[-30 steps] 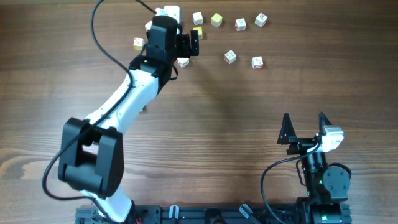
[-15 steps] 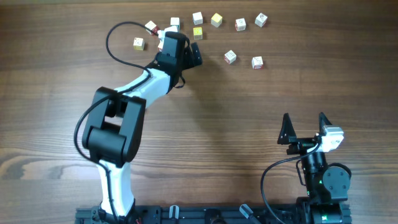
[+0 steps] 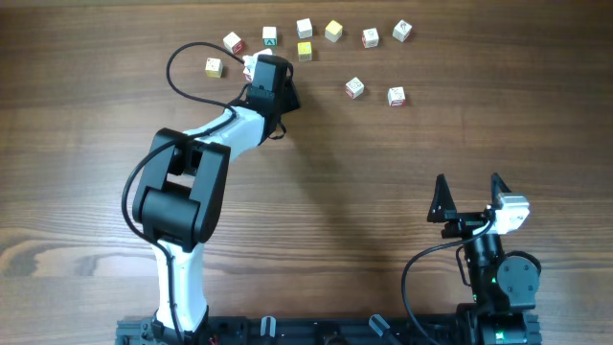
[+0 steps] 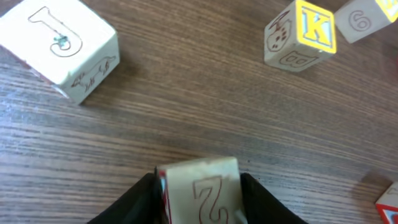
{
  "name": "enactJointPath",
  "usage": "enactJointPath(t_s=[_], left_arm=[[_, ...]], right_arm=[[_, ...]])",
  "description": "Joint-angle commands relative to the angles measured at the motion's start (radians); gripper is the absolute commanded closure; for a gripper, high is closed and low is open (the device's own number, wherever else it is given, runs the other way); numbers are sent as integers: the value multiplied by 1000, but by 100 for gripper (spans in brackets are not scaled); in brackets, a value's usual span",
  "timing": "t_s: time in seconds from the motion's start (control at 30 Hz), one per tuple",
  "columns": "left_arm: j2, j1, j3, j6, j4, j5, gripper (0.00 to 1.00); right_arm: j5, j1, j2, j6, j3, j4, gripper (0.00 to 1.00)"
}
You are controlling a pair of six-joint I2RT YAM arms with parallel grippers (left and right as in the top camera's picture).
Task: Form a horizontal line
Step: 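Grasp the Z block with the left gripper and lift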
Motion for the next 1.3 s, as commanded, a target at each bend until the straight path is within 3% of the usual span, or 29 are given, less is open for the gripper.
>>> enactJointPath(t_s=[0.0,0.37,0.57,0.73,0.8,0.9,1.07,1.27], left_arm=[[10,-2,11,27,-42,9,64],[-166,0,11,211,-246,-33,70],[-341,0,11,211,-445,-208,71],[-416,0,11,199,-618,-220,75],[-421,0,8,176,-784,-220,75],[-417,0,-17,151,-858,-220,78],[-417,0,-123,71,-842,-220,79],[-416,0,-268,68,-609,-208,72]], right_arm=[[-14,-6,-5,-18,-1,2,0],[-14,-6,-5,-18,-1,2,0],[-14,-6,-5,-18,-1,2,0],[-14,-6,-5,-18,-1,2,0],[-14,-6,-5,-18,-1,2,0],[-14,-6,-5,-18,-1,2,0],[-14,-6,-5,-18,-1,2,0],[-14,-6,-5,-18,-1,2,0]])
